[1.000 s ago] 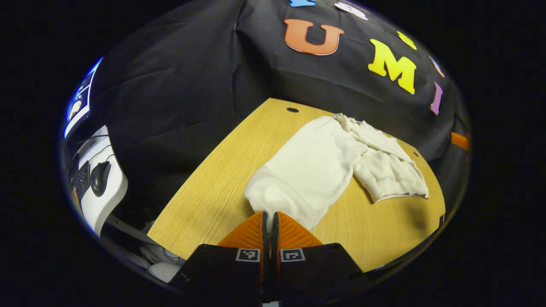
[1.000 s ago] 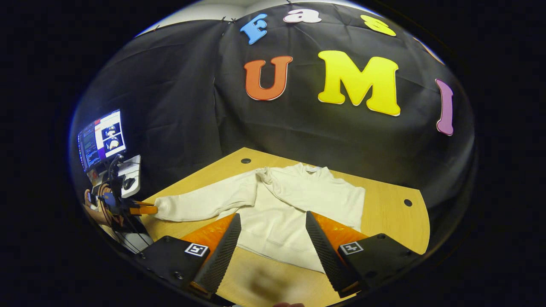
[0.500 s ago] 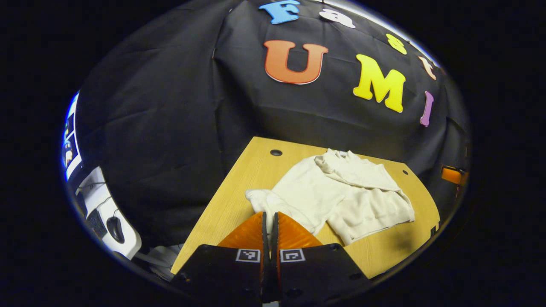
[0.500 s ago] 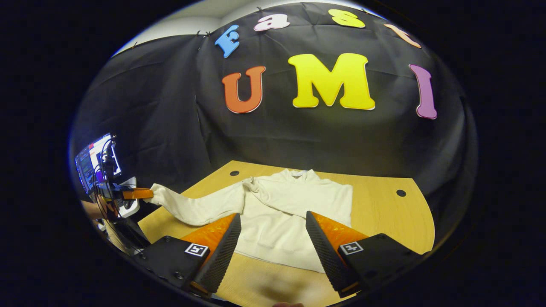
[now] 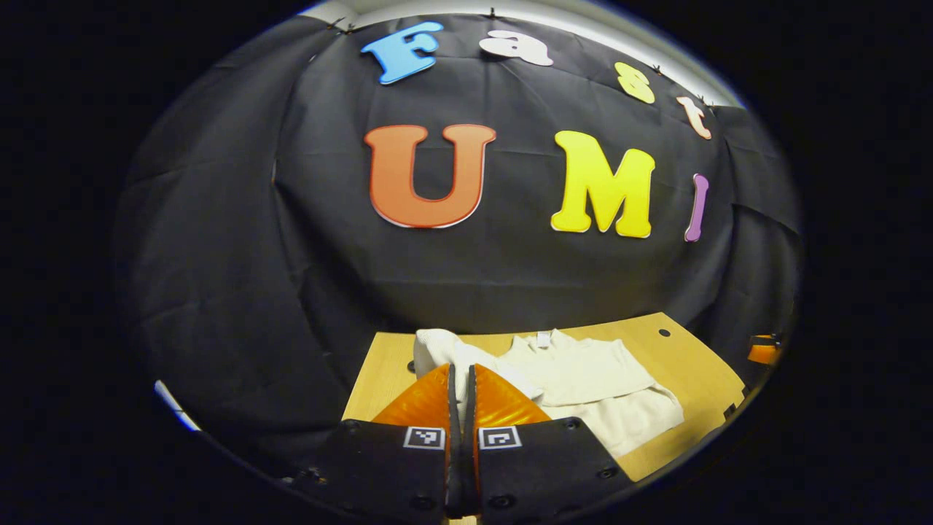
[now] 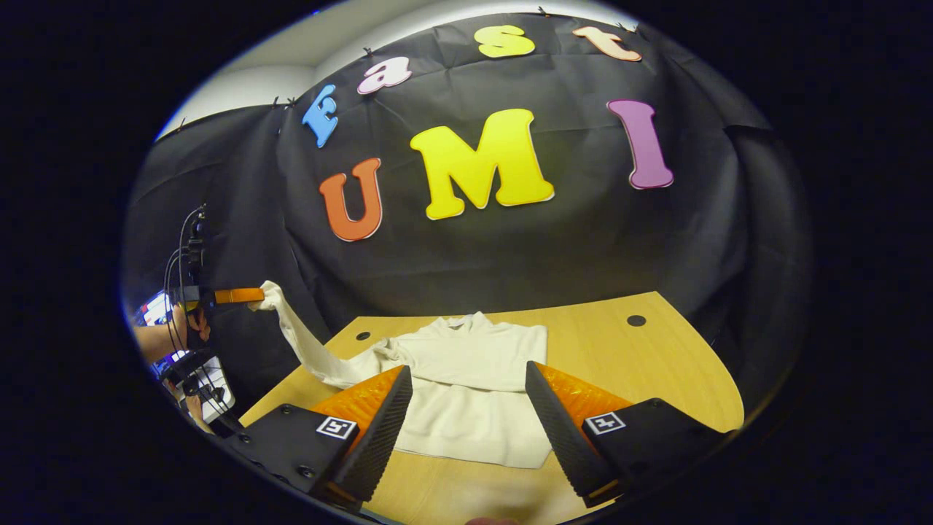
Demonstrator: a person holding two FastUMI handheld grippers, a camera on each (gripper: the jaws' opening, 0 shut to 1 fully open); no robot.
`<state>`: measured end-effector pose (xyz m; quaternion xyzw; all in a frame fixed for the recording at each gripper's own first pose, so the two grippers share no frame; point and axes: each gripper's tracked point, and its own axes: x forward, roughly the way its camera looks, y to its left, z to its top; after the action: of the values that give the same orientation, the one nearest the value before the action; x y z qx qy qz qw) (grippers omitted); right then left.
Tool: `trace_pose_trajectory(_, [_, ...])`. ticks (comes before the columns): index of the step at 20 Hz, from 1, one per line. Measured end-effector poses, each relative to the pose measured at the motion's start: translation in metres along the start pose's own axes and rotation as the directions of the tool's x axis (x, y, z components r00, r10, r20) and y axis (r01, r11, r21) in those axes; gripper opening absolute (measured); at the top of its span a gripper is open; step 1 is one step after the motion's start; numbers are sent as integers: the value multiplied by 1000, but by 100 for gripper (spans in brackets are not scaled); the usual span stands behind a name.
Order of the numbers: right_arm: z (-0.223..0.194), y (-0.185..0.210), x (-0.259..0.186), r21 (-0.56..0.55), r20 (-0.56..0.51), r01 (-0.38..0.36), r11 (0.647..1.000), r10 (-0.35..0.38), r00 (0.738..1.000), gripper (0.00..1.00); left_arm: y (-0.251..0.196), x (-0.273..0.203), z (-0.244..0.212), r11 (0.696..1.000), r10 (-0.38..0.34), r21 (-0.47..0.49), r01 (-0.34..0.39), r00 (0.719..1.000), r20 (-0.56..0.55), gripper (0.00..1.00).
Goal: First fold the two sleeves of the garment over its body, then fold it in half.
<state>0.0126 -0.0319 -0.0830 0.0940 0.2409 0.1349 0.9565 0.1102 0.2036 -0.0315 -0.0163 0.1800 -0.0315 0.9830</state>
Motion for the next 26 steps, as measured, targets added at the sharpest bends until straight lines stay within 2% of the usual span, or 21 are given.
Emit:
trace_pose_trajectory(3, [3,-36,-13,35,12,60,998,-61,998,98,-51,46,34,994,-87,63,86,996,7,2])
trace_pose_trajectory(7, [6,-84,-32,88,28,142,986,-145,989,98,-138,100,54,960,-231,155,232,973,-22,3])
trace_pose_trajectory(11, [-3,-136,-53,154,24,240,959,-246,969,97,-242,160,25,909,-363,175,378,925,-112,3])
trace_pose_trajectory(15, [-19,-175,-74,177,-13,328,928,-331,944,97,-328,212,-26,851,-439,206,484,869,-228,3])
trace_pose_trajectory(17, [-27,-193,-83,180,-37,366,913,-366,930,98,-354,234,-71,828,-447,211,519,839,-310,3])
trace_pose_trajectory(18, [-32,-202,-86,185,-52,385,904,-382,923,97,-363,247,-89,827,-441,206,522,832,-338,3])
trace_pose_trajectory(21, [-47,-220,-95,202,-98,432,879,-421,902,97,-380,286,-141,844,-410,173,507,819,-400,3])
trace_pose_trajectory(22, [-51,-224,-96,204,-113,443,873,-429,896,94,-386,295,-158,847,-400,168,505,813,-424,3])
trace_pose_trajectory(24, [-57,-229,-93,201,-137,458,866,-438,888,98,-389,309,-186,853,-362,179,491,802,-475,3])
trace_pose_trajectory(26, [-59,-231,-91,192,-150,463,865,-440,885,98,-395,316,-198,858,-344,191,476,810,-475,4])
